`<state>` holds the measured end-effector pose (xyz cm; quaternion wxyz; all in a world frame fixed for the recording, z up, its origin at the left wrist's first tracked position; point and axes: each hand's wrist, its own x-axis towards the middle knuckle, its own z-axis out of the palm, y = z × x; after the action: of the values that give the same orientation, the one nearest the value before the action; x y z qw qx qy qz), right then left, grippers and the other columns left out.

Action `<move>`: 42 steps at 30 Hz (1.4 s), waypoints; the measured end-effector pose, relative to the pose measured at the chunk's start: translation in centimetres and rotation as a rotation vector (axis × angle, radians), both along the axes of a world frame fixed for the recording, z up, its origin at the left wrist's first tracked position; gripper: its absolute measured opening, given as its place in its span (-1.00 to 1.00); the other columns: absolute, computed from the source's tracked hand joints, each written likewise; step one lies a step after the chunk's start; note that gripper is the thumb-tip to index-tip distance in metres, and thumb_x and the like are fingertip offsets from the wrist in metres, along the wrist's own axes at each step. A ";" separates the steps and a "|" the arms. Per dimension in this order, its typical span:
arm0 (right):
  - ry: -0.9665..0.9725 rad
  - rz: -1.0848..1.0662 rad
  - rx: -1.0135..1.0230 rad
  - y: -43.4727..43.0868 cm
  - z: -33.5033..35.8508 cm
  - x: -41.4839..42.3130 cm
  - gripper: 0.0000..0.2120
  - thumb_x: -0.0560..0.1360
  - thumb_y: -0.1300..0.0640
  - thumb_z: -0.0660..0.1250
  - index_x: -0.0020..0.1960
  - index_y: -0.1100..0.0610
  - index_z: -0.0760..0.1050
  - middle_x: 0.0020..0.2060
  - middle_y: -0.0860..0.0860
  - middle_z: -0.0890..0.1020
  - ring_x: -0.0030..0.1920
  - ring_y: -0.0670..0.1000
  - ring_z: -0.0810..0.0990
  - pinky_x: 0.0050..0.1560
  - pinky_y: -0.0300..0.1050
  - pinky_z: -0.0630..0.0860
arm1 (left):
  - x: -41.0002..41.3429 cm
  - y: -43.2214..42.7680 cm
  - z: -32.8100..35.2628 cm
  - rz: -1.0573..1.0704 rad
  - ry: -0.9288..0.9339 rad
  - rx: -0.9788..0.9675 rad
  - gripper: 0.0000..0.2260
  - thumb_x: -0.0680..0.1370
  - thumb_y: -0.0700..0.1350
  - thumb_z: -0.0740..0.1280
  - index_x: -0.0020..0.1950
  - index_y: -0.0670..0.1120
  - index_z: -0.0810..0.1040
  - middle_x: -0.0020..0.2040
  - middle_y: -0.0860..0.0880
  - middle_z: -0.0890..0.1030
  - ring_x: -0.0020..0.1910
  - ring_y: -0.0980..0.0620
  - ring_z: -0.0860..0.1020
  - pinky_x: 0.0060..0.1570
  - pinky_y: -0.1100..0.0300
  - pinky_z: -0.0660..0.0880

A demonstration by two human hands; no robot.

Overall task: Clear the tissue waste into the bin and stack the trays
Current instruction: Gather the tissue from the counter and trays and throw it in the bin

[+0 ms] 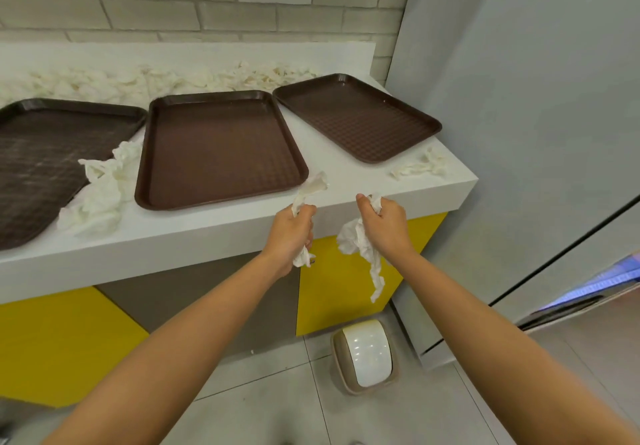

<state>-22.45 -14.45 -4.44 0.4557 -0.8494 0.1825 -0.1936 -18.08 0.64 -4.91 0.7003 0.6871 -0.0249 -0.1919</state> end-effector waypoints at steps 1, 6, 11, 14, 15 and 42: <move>0.012 0.001 -0.007 -0.2 -0.4 -0.3 -0.52 0.57 0.07 0.22 -0.48 0.08 0.18 -0.58 -0.05 0.30 -0.48 -0.08 0.29 -0.36 -0.11 0.22 | -0.3 -0.2 -0.4 -0.010 0.007 0.021 -0.76 0.56 -0.20 0.17 -0.32 -0.08 0.31 -0.52 0.01 0.27 -0.59 0.11 0.24 -0.52 0.25 0.22; 0.101 0.023 0.051 -2.7 -2.7 -2.8 -0.56 0.53 0.07 0.27 -0.46 0.06 0.18 -0.55 -0.06 0.28 -0.46 -0.08 0.27 -0.39 -0.12 0.21 | -2.3 -2.2 -2.7 -0.051 0.061 0.098 -0.76 0.55 -0.16 0.20 -0.32 -0.07 0.30 -0.53 0.03 0.29 -0.59 0.11 0.25 -0.47 0.21 0.23; 0.206 0.019 0.138 -6.3 -5.7 -5.6 -0.61 0.46 0.12 0.33 -0.44 0.06 0.21 -0.50 -0.05 0.33 -0.41 -0.05 0.31 -0.29 -0.11 0.26 | -4.5 -5.2 -6.4 -0.067 0.156 0.165 -0.77 0.54 -0.08 0.23 -0.31 -0.06 0.31 -0.49 0.01 0.26 -0.52 0.06 0.21 -0.41 0.16 0.19; 0.229 0.047 0.191 -8.3 -7.7 -6.8 -0.77 0.32 0.07 0.22 -0.43 0.06 0.22 -0.48 -0.06 0.32 -0.38 -0.04 0.29 -0.28 -0.09 0.25 | -6.1 -7.0 -8.8 -0.035 0.231 0.206 -0.75 0.53 0.04 0.23 -0.28 -0.05 0.34 -0.46 0.00 0.25 -0.50 0.05 0.21 -0.39 0.15 0.17; 0.236 0.061 0.207 -9.0 -8.5 -7.2 -0.82 0.29 0.08 0.19 -0.43 0.06 0.22 -0.47 -0.06 0.32 -0.38 -0.04 0.28 -0.29 -0.09 0.24 | -6.6 -7.6 -9.6 -0.022 0.259 0.216 -0.71 0.53 0.09 0.22 -0.29 -0.05 0.33 -0.45 -0.01 0.25 -0.49 0.04 0.21 -0.38 0.15 0.17; 0.828 -0.139 0.399 -12.3 -52.2 -9.7 -0.69 0.53 0.30 0.17 0.26 0.18 0.33 0.11 0.11 0.51 0.08 0.12 0.51 0.15 0.05 0.52 | -8.4 -13.7 -48.7 -0.396 0.074 0.644 -0.86 0.59 -0.14 0.14 -0.01 -0.19 0.41 -0.26 -0.15 0.46 -0.26 -0.10 0.42 -0.25 0.14 0.32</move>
<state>-32.13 -26.72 -56.61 0.4847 -0.7368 0.4393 0.1708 -26.47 -13.06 -53.60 0.3985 0.8465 -0.0703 -0.3461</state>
